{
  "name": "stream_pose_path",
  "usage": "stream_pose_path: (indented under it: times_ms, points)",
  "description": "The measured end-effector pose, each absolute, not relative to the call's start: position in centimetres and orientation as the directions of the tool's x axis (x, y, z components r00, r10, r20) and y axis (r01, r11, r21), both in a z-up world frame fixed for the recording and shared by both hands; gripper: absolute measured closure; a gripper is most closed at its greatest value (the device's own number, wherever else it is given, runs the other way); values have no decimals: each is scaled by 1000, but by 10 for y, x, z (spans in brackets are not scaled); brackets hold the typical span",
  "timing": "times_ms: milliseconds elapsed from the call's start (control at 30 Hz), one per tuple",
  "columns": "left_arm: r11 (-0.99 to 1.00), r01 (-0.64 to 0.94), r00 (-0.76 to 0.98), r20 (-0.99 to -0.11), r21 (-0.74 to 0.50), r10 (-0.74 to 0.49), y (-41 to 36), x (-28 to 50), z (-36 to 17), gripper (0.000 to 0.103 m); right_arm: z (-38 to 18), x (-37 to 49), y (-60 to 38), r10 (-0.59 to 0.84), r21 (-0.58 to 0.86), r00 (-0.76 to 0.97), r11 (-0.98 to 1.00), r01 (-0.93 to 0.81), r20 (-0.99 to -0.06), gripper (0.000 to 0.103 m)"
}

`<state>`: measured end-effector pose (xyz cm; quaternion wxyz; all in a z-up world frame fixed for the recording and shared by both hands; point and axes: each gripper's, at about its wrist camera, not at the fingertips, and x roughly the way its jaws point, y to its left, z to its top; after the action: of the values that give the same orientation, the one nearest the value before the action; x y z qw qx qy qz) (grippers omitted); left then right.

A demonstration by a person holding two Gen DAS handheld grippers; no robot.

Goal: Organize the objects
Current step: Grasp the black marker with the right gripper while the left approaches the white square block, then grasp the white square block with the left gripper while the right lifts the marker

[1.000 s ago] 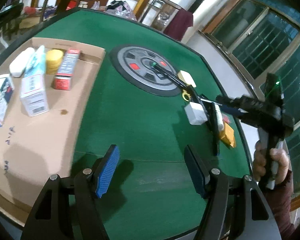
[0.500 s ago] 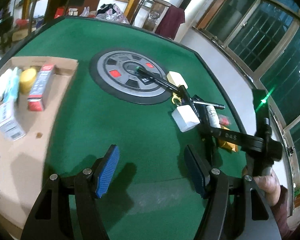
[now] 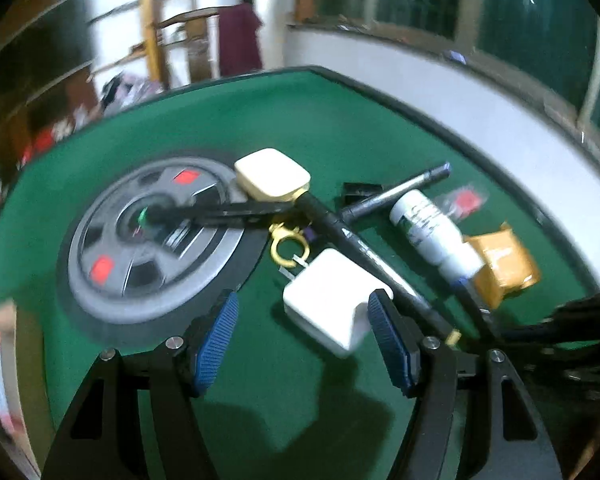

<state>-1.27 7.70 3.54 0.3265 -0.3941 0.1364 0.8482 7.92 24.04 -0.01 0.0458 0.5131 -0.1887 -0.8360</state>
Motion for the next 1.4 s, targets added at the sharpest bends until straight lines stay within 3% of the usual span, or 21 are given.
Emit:
stream_pose_path:
  times_ms: [467, 633, 700, 767, 867, 1233, 1400]
  points:
    - [-665, -741, -360, -785, -88, 505, 92, -17, 29, 39, -3, 73, 243, -307, 411, -493, -904, -117, -814, 90]
    - [-639, -769, -382, -817, 20, 433, 109, -14, 17, 37, -2, 72, 238, -295, 403, -499, -907, -121, -815, 90]
    - [-626, -779, -391, -807, 34, 443, 109, -12, 15, 40, -2, 71, 236, -292, 400, -501, -909, -121, -815, 90]
    - [-646, -763, -371, -816, -4, 443, 106, -15, 16, 52, -2, 69, 236, -286, 393, -504, -912, -117, -815, 90]
    - [-667, -745, -377, -815, -15, 440, 102, -15, 17, 57, -1, 71, 236, -273, 377, -507, -919, -112, -818, 90]
    - [-753, -649, -438, -755, -110, 487, 54, 22, 39, 58, 5, 74, 218, -146, 228, -528, -969, -93, -837, 90]
    - [-794, -596, -511, -705, -122, 492, 15, 47, 65, 58, 7, 86, 215, -206, 294, -541, -952, -81, -815, 91]
